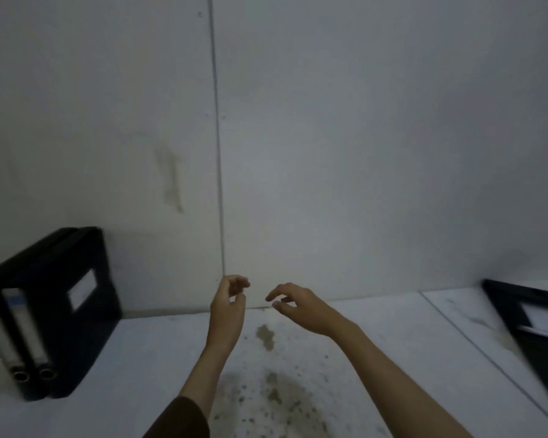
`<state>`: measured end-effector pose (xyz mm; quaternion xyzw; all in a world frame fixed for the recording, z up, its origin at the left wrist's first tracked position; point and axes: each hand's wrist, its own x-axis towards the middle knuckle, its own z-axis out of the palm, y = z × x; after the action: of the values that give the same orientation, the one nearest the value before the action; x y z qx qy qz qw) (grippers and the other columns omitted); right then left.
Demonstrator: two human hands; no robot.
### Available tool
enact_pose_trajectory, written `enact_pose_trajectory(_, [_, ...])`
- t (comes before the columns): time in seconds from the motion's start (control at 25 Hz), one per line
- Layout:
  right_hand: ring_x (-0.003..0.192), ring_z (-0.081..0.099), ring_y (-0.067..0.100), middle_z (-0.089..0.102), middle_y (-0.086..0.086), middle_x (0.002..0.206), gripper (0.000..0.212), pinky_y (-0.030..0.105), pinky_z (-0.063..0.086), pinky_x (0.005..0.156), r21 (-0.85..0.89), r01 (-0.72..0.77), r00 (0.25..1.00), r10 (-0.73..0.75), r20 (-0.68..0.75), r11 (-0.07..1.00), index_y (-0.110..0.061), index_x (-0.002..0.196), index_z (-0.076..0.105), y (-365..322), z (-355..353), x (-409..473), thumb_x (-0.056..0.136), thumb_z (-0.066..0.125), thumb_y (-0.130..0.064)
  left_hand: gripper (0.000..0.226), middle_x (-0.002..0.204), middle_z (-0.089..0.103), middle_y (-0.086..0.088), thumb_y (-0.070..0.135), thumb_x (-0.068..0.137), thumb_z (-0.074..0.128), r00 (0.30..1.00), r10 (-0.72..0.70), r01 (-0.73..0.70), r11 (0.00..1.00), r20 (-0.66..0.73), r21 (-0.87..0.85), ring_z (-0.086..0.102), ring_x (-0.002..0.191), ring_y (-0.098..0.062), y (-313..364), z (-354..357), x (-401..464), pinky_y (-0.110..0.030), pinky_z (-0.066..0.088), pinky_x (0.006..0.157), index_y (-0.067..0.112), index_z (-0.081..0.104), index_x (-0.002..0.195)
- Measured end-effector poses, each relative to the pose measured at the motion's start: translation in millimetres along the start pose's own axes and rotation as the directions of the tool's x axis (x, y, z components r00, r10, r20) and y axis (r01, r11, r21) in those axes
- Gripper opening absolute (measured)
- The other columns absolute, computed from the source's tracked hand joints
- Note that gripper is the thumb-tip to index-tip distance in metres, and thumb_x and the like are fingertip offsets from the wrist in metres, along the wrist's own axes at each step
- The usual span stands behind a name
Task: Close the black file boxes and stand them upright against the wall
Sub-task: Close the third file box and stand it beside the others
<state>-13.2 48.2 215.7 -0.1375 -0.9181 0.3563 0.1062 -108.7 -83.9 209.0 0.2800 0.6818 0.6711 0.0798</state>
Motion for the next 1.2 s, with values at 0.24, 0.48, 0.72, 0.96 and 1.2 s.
enact_pose_trajectory(0.24, [0.1, 0.058, 0.009, 0.063, -0.005, 0.114, 0.02, 0.028, 0.048, 0.09, 0.019, -0.226, 0.964, 0.226, -0.142, 0.974, -0.023, 0.103, 0.063, 90.4, -68.4, -139.9, 0.093, 0.046, -0.022, 0.032, 0.092, 0.064, 0.009, -0.001, 0.088, 0.04, 0.885, -0.087, 0.043, 0.993, 0.457, 0.106, 0.059, 0.097, -0.016, -10.2, 140.6, -67.2, -0.018, 0.044, 0.077, 0.027, 0.054, 0.087])
enact_pose_trajectory(0.48, [0.096, 0.06, 0.011, 0.066, -0.005, 0.108, 0.019, 0.034, 0.052, 0.089, 0.12, -0.445, 0.849, 0.461, -0.259, 0.887, -0.03, 0.096, 0.063, 170.5, -100.9, -253.4, 0.092, 0.045, -0.023, 0.028, 0.102, 0.066, 0.003, 0.003, 0.088, 0.039, 0.675, -0.187, 0.019, 0.972, 0.714, 0.236, 0.059, 0.1, -0.019, -32.6, 242.8, -126.1, -0.02, 0.044, 0.072, 0.024, 0.057, 0.096])
enact_pose_trajectory(0.72, [0.098, 0.06, 0.01, 0.064, -0.008, 0.109, 0.024, 0.033, 0.05, 0.092, 0.211, -0.564, 0.763, 0.602, -0.238, 0.798, -0.042, 0.085, 0.058, 250.9, -108.3, -310.7, 0.091, 0.045, -0.023, 0.026, 0.104, 0.064, 0.003, 0.007, 0.09, 0.039, 0.539, -0.274, 0.007, 0.947, 0.796, 0.322, 0.056, 0.105, -0.02, -60.1, 323.4, -137.1, -0.018, 0.042, 0.074, 0.027, 0.055, 0.095])
enact_pose_trajectory(0.96, [0.102, 0.056, 0.012, 0.06, -0.004, 0.114, 0.026, 0.032, 0.045, 0.097, 0.229, -0.657, 0.707, 0.692, -0.143, 0.718, -0.042, 0.082, 0.054, 332.3, -144.6, -314.0, 0.091, 0.047, -0.018, 0.022, 0.116, 0.061, -0.004, 0.01, 0.093, 0.038, 0.52, -0.381, 0.082, 0.913, 0.765, 0.399, 0.054, 0.107, -0.018, -91.9, 392.9, -121.1, -0.015, 0.041, 0.073, 0.022, 0.054, 0.102])
enact_pose_trajectory(1.2, [0.129, 0.036, 0.022, 0.039, 0.004, 0.139, 0.024, 0.038, 0.03, 0.109, 0.075, -0.742, 0.664, 0.746, -0.058, 0.666, -0.038, 0.109, 0.047, 391.2, -156.2, -336.7, 0.091, 0.046, -0.022, 0.025, 0.125, 0.053, -0.002, 0.008, 0.093, 0.037, 0.483, -0.471, 0.102, 0.868, 0.738, 0.487, 0.045, 0.112, -0.013, -106.2, 446.2, -125.1, -0.026, 0.036, 0.092, 0.02, 0.052, 0.11])
